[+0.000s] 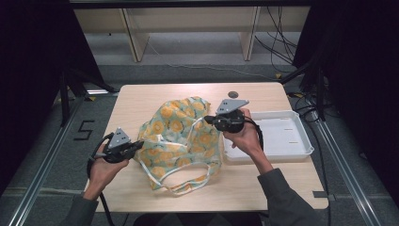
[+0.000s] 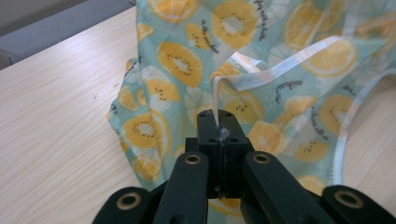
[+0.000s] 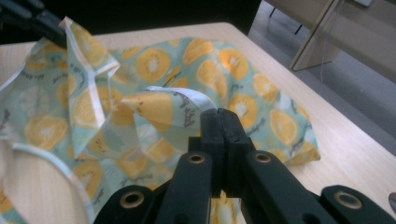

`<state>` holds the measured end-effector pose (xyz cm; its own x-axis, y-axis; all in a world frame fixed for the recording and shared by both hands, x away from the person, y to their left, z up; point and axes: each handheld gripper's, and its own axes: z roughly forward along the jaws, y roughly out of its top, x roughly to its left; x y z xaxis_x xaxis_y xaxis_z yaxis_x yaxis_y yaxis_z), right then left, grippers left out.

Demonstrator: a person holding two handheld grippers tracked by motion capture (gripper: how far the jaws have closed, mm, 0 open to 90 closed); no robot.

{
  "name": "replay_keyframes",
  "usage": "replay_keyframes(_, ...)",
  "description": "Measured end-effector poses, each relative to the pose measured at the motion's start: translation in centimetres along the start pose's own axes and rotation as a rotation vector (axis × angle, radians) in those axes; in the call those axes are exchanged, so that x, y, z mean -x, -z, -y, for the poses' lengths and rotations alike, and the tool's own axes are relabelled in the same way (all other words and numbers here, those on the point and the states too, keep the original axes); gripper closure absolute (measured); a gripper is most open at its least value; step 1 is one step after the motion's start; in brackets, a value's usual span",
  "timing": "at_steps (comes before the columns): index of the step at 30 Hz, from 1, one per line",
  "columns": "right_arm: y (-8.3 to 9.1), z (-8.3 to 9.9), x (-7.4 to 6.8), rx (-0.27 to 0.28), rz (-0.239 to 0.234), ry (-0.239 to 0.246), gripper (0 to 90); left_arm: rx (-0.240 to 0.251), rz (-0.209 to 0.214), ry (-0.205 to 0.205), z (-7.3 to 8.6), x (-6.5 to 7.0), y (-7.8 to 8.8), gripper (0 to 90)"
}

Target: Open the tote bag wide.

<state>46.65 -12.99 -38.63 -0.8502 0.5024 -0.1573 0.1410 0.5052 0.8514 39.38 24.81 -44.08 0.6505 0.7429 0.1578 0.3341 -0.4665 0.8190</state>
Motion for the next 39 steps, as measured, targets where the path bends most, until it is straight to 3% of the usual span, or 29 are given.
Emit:
replay_keyframes(1,-0.2,-0.3,0.3,0.004,0.004,0.001,90.0,0.0,0.0,0.022,0.1,-0.1,0.0,89.3)
replay_keyframes(4,-0.8,-1.2,1.2,0.004,0.012,-0.009,90.0,0.0,-0.003,0.035,0.3,-0.7,0.0,89.2)
replay_keyframes(6,-1.2,-1.8,1.8,0.01,0.016,-0.023,90.0,-0.004,-0.014,0.026,0.4,-1.2,0.1,89.2)
replay_keyframes(10,-2.2,-2.9,2.9,0.001,0.033,-0.041,90.0,0.024,-0.011,0.097,0.8,-1.6,-0.2,89.2)
replay_keyframes(11,-2.6,-3.2,3.4,0.008,0.046,-0.039,90.0,0.005,-0.01,0.07,0.8,-1.9,-0.1,89.2)
replay_keyframes(14,-3.2,-3.6,4.1,-0.01,0.056,-0.06,90.0,0.01,-0.015,0.077,1.0,-2.3,-0.1,89.2)
replay_keyframes(17,-4.1,-4.1,5.1,-0.006,0.082,-0.09,90.0,0.02,-0.013,0.137,1.2,-2.5,-0.3,89.2)
replay_keyframes(19,-4.4,-4.2,5.4,0.001,0.092,-0.1,90.0,-0.002,-0.015,0.119,1.3,-3.3,-0.3,89.2)
replay_keyframes(21,-4.9,-4.1,6.0,-0.008,0.095,-0.126,90.0,0.01,-0.017,0.187,1.5,-3.6,-0.8,89.1)
replay_keyframes(23,-5.7,-3.8,6.7,-0.019,0.113,-0.12,90.0,0.008,-0.017,0.215,1.8,-4.1,-1.2,89.1)
replay_keyframes(24,-6.4,-3.4,7.0,-0.053,0.129,-0.174,90.0,0.005,-0.023,0.225,2.0,-4.4,-1.6,89.0)
replay_keyframes(26,-6.8,-3.2,7.2,-0.063,0.147,-0.175,90.0,-0.033,-0.017,0.215,2.3,-4.9,-2.5,89.0)
replay_keyframes(27,-7.2,-3.1,7.4,-0.097,0.146,-0.192,90.0,-0.045,-0.013,0.223,2.4,-5.1,-3.1,88.9)
replay_keyframes(28,-8.0,-2.5,7.8,-0.159,0.18,-0.199,90.0,-0.068,-0.011,0.244,2.8,-5.3,-4.2,88.6)
replay_keyframes(33,-9.6,-0.9,8.1,-0.233,0.211,-0.223,90.0,-0.108,-0.01,0.271,3.4,-5.0,-5.6,88.0)
replay_keyframes(34,-10.1,-0.3,7.9,-0.285,0.2,-0.266,84.6,-0.129,0.002,0.252,3.3,-5.1,-5.5,88.2)
replay_keyframes(37,-10.3,0.1,8.0,-0.276,0.224,-0.281,74.4,-0.117,0.0,0.242,3.2,-5.0,-5.5,88.3)
replay_keyframes(38,-10.0,0.0,7.9,-0.28,0.218,-0.286,69.8,-0.126,0.001,0.236,3.1,-5.0,-5.4,88.4)
replay_keyframes(39,-9.8,-0.3,7.7,-0.294,0.189,-0.308,62.8,-0.114,-0.003,0.263,3.0,-4.7,-5.5,88.4)
